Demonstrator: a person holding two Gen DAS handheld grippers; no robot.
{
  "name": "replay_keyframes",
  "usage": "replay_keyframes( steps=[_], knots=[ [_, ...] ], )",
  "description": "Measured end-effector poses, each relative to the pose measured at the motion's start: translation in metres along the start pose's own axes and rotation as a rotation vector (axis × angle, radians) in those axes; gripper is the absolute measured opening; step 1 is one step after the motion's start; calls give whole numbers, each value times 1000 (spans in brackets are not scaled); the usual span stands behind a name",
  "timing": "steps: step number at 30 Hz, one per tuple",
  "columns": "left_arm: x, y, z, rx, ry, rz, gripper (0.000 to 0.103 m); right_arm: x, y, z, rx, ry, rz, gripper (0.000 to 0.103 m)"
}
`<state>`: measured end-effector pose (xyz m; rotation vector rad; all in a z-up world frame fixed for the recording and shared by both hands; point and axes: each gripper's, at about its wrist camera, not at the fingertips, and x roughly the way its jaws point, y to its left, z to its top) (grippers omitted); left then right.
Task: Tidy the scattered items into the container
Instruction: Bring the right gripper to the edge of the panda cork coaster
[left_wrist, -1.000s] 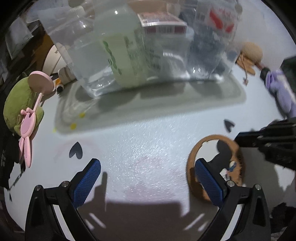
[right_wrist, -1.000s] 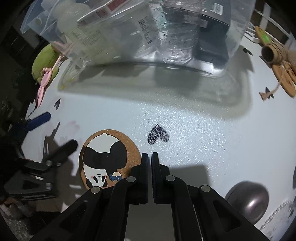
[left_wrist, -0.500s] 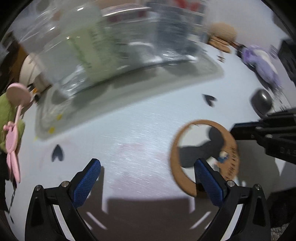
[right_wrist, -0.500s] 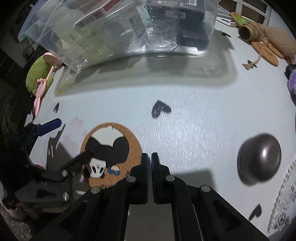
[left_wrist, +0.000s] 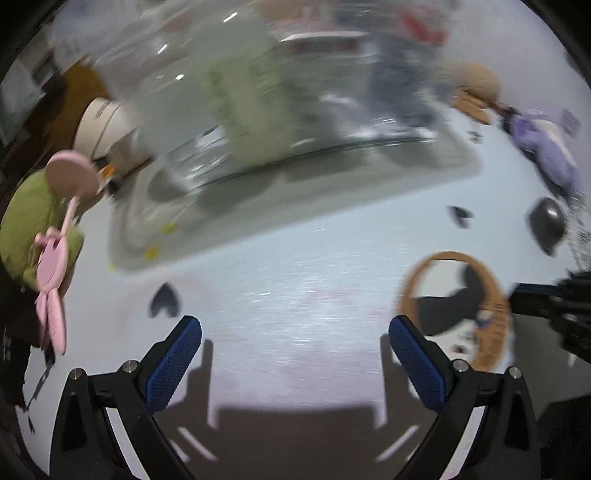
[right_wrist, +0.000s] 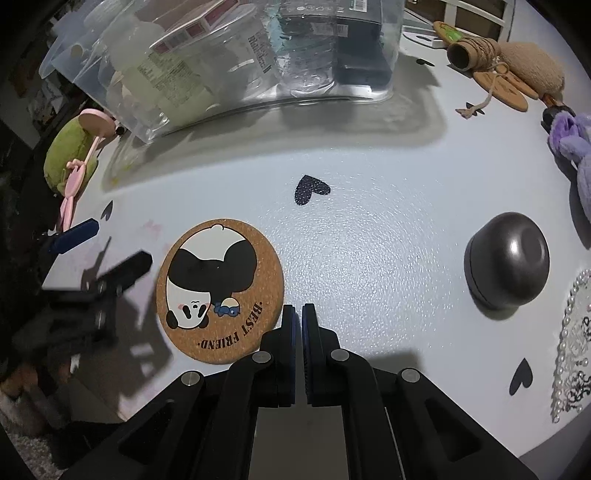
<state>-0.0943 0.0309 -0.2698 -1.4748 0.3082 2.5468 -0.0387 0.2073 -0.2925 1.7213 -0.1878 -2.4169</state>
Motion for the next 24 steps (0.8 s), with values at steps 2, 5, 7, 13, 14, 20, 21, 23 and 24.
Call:
replay_keyframes(
  steps=[2, 5, 7, 13, 14, 20, 21, 23, 24],
  knots=[
    [7, -1, -1, 17, 22, -4, 102, 0, 1, 0, 2, -5, 1, 4],
    [5, -9, -5, 56, 18, -41, 102, -5, -11, 1, -12, -2, 5, 4],
    [3, -18, -7, 82, 13, -54, 102, -6, -14, -1, -19, -1, 0, 3],
    [-1, -31, -13, 96, 36, -111, 101, -13, -28, -14, 2, 15, -4, 3],
    [-3, -36, -15, 115, 34, -120, 101, -15, -32, -17, 5, 17, -9, 3],
    [-9, -64, -24, 198, 34, -183, 101, -28, -55, -41, 69, 24, -34, 3],
    [-9, -68, -25, 209, 35, -193, 101, -30, -58, -44, 81, 24, -36, 3],
    [-10, -73, -26, 229, 38, -215, 101, -33, -64, -51, 103, 22, -32, 3],
    [-11, -73, -25, 225, 35, -221, 101, -34, -67, -53, 115, 20, -26, 3]
  ],
)
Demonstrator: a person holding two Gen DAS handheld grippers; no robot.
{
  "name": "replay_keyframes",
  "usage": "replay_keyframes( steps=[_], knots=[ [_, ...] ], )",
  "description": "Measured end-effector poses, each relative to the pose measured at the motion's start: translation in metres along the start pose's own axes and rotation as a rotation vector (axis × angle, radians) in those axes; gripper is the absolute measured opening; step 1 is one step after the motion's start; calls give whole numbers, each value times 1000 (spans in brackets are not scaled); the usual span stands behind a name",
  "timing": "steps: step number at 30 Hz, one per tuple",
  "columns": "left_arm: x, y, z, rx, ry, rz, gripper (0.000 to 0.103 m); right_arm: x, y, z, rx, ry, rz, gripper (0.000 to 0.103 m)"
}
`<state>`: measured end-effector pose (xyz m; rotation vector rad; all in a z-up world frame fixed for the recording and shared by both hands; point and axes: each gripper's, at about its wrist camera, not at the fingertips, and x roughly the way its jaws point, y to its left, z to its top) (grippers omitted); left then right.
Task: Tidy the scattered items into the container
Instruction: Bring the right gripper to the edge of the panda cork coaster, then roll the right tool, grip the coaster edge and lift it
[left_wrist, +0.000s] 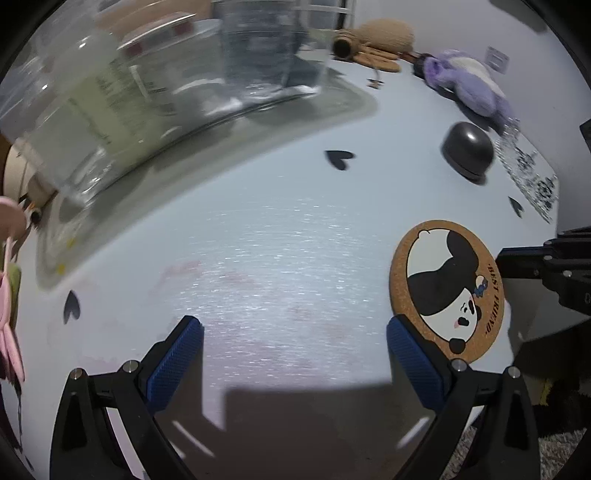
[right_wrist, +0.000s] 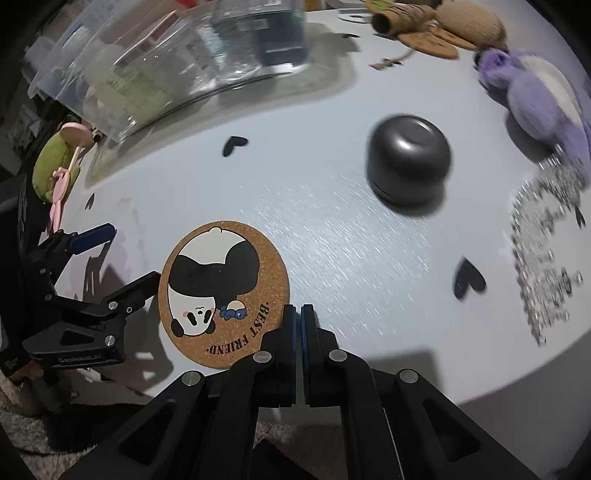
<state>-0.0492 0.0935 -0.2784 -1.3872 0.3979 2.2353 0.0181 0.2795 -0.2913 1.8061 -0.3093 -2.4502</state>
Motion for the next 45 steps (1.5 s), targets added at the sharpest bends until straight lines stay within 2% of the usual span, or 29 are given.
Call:
replay_keyframes(
  steps=[5, 10, 12, 14, 15, 17, 18, 19, 24, 29, 31, 36, 42, 45],
  knots=[
    [-11, 15, 12, -64, -37, -15, 101, -2, -3, -4, 35, -14, -1, 3],
    [4, 11, 26, 7, -10, 40, 101, -8, -12, -14, 116, -43, -13, 3],
    [11, 7, 26, 45, 13, 37, 101, -15, -22, -24, 181, -58, -20, 3],
    [13, 0, 27, 74, 13, 24, 101, -23, -33, -35, 256, -70, 7, 3],
    [13, -3, 26, 87, 11, 18, 101, -28, -39, -42, 301, -78, 30, 7],
    [12, -9, 24, 114, 10, 10, 101, -36, -50, -54, 385, -81, 65, 44],
    [12, -12, 23, 121, 10, 6, 101, -39, -54, -59, 422, -80, 84, 73],
    [12, -15, 23, 125, 12, 1, 101, -41, -58, -65, 457, -79, 106, 75],
    [12, -30, 22, 152, 9, -15, 101, -25, -72, -81, 596, -26, 234, 75],
    [15, -50, 29, 196, 5, -20, 101, 0, -84, -88, 737, -15, 363, 72],
    [16, -59, 30, 222, 2, -25, 101, 6, -86, -91, 763, -13, 384, 62],
    [17, -78, 34, 266, -10, -18, 101, 13, -91, -101, 834, -34, 457, 52],
    [18, -92, 36, 314, -5, -39, 101, 15, -97, -110, 899, -67, 555, 50],
    [16, -104, 33, 351, -15, -48, 101, 13, -97, -108, 898, -83, 576, 31]
  ],
)
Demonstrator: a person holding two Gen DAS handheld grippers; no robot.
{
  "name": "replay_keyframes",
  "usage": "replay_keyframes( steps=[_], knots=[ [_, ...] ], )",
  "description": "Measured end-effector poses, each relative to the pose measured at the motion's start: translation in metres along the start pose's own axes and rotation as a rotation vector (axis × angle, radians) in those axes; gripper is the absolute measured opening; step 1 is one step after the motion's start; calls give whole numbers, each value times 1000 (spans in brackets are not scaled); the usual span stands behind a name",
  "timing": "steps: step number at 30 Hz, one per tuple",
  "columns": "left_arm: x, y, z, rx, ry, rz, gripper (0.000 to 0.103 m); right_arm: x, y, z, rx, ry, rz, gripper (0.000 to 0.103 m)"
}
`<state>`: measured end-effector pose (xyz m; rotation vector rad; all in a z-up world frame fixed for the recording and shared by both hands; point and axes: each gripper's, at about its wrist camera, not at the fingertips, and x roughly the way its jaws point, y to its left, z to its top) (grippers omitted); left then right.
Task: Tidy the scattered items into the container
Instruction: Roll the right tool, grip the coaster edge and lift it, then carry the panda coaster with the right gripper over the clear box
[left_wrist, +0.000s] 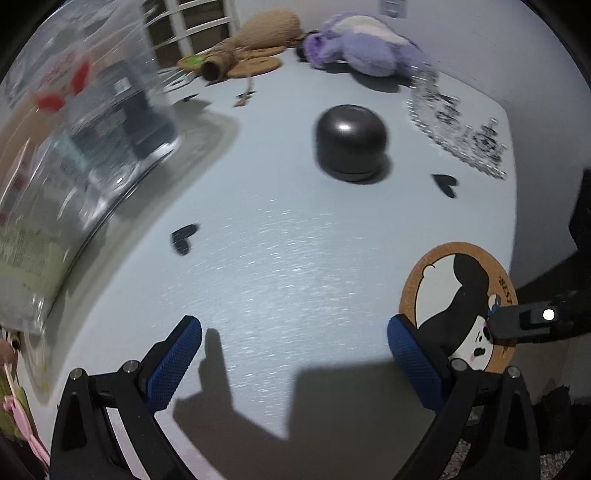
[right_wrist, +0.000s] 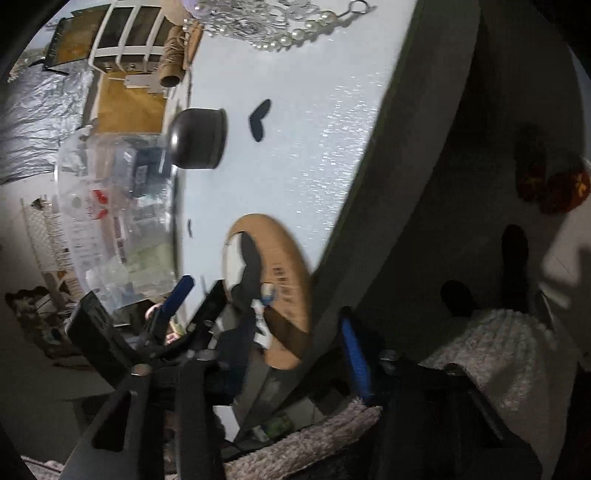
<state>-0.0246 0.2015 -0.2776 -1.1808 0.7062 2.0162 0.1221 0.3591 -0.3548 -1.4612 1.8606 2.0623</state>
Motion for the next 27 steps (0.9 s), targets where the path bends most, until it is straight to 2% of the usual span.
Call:
replay_keyframes(
  steps=[5, 13, 17, 22, 27],
  knots=[
    [3, -3, 4, -5, 3, -8, 101, -15, 4, 2, -27, -22, -19, 28],
    [-5, 1, 3, -42, -7, -35, 101, -41, 29, 6, -96, -61, -17, 10],
    [-17, 12, 4, -84, -32, -53, 101, -48, 44, 12, -102, -72, -18, 9],
    [-51, 31, 10, -157, -114, -121, 100, -57, 66, 20, -104, -82, 28, 9],
    [-95, 56, 14, -218, -220, -130, 101, -77, 108, 30, -146, -128, 102, 9]
  ],
)
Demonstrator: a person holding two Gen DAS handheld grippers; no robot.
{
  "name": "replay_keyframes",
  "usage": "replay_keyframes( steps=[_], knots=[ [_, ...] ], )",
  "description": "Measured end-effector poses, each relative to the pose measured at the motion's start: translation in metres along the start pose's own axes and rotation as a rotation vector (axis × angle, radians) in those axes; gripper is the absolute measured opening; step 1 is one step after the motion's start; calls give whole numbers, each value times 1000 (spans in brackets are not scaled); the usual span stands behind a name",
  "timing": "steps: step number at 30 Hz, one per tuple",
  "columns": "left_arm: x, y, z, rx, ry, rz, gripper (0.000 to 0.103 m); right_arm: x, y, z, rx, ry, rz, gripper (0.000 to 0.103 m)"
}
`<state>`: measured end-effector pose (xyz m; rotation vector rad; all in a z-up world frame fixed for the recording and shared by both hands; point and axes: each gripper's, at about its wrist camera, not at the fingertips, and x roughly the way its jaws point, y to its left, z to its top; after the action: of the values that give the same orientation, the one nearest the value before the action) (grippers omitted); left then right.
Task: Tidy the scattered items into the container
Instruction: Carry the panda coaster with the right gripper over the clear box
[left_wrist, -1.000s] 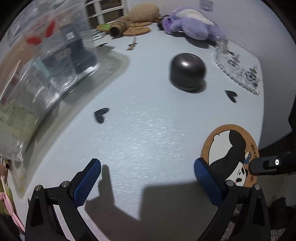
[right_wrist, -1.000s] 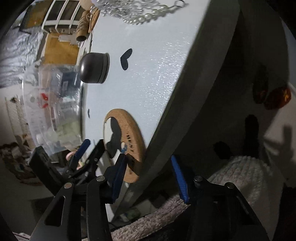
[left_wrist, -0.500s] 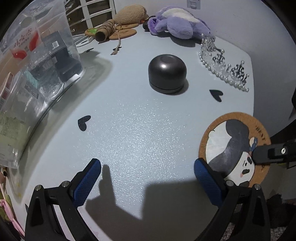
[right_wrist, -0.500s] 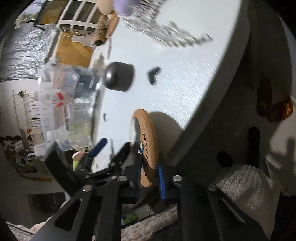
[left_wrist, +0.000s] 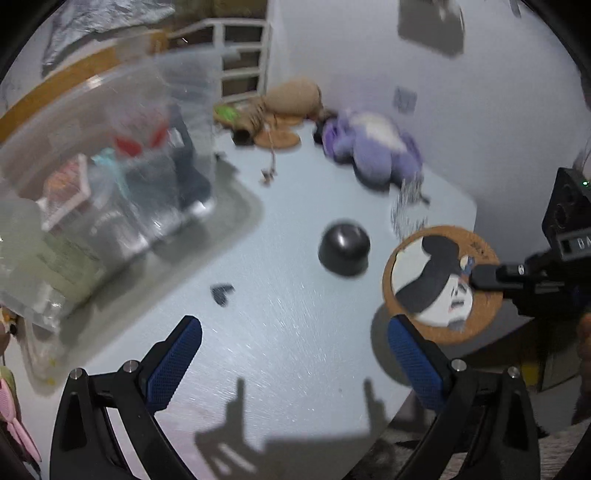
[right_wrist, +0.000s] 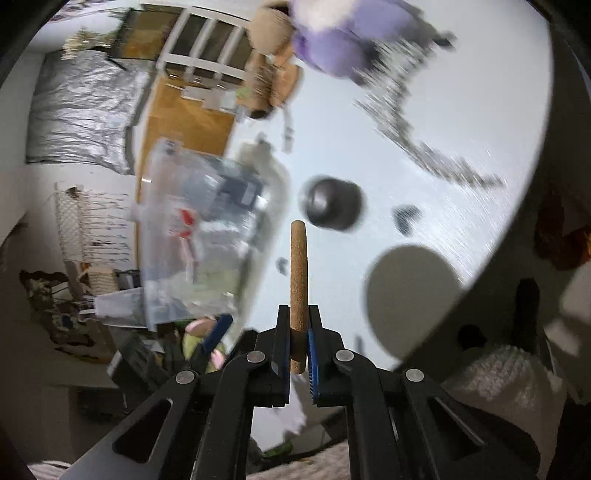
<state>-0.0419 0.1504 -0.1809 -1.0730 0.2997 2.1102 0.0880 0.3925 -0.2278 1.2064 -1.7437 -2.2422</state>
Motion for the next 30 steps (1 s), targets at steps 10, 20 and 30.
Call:
replay_keyframes(
  steps=[10, 20, 30],
  knots=[
    [-74, 57, 13, -128, -178, 124, 102, -14, 165, 70, -349, -45, 212, 9],
    [-101, 109, -1, -334, -217, 330, 103, 80, 349, 131, -894, 164, 140, 9],
    [-104, 135, -14, -537, -199, 492, 103, 231, 392, 140, -1292, 515, -106, 9]
  ],
)
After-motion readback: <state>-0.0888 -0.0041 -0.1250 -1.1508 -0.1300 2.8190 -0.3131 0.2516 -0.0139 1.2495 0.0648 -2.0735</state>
